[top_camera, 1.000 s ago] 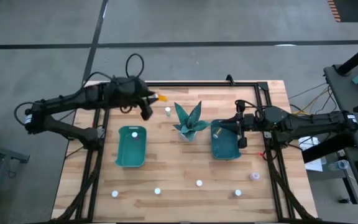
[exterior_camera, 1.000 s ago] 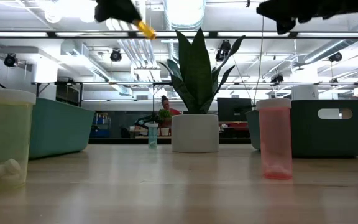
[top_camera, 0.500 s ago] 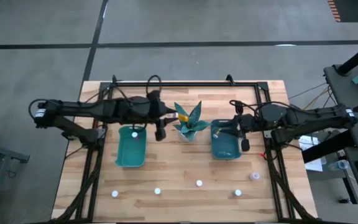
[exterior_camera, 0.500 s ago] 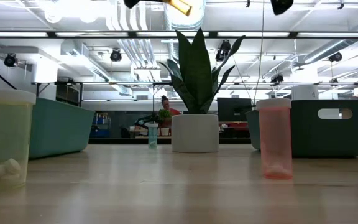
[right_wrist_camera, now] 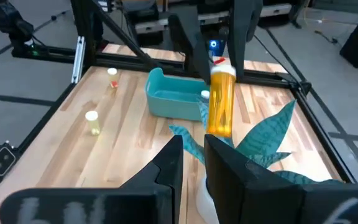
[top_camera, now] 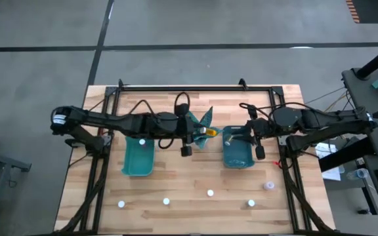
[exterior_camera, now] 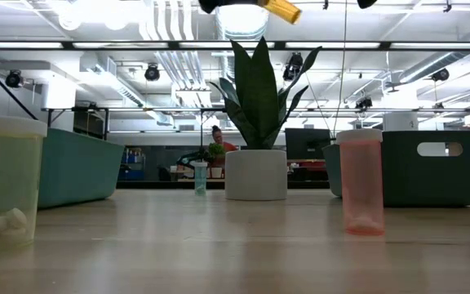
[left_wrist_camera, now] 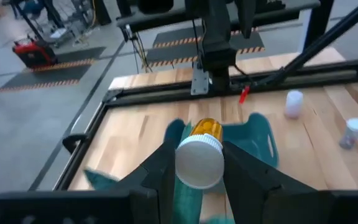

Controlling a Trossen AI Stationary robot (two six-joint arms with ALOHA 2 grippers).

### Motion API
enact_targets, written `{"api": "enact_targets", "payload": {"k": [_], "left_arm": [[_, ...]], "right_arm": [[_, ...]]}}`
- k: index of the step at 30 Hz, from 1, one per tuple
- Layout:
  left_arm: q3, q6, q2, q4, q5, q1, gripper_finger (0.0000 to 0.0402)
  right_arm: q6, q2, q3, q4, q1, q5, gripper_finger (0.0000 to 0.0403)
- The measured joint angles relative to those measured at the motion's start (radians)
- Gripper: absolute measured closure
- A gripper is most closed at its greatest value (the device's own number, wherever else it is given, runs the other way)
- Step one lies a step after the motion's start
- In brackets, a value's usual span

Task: Pick and place medicine bottles into bin by pill shape (circle, oval)
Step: Put the orange tablet bottle into the blue bin

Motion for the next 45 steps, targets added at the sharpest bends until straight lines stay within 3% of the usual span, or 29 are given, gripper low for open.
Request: {"api": "enact_targets", "payload": {"k": [6, 12, 21, 35, 45], "left_arm": [[0.000, 0.040, 0.029, 0.041, 0.000, -0.010, 0.0308], [-0.004, 0.109, 0.036, 0.070, 0.000, -0.019, 0.0308], [-0.013, 0.224, 0.036, 0.107, 0.000, -0.026, 0.0308], [-0.014, 0.276, 0.036, 0.121, -0.003, -0.028, 0.0308], [-0.014, 0.278, 0.036, 0.137, -0.004, -0.028, 0.0303]], "right_arm": [[-0.001, 0.078, 0.085, -0.096, 0.000, 0.012, 0.0311], [0.014, 0.170, 0.179, -0.172, -0.001, 0.129, 0.0249], [0.025, 0.309, 0.300, -0.256, -0.001, 0.132, 0.0198], [0.039, 0.419, 0.385, -0.303, -0.001, 0.131, 0.0209], [0.042, 0.415, 0.387, -0.314, -0.001, 0.132, 0.0284]]}}
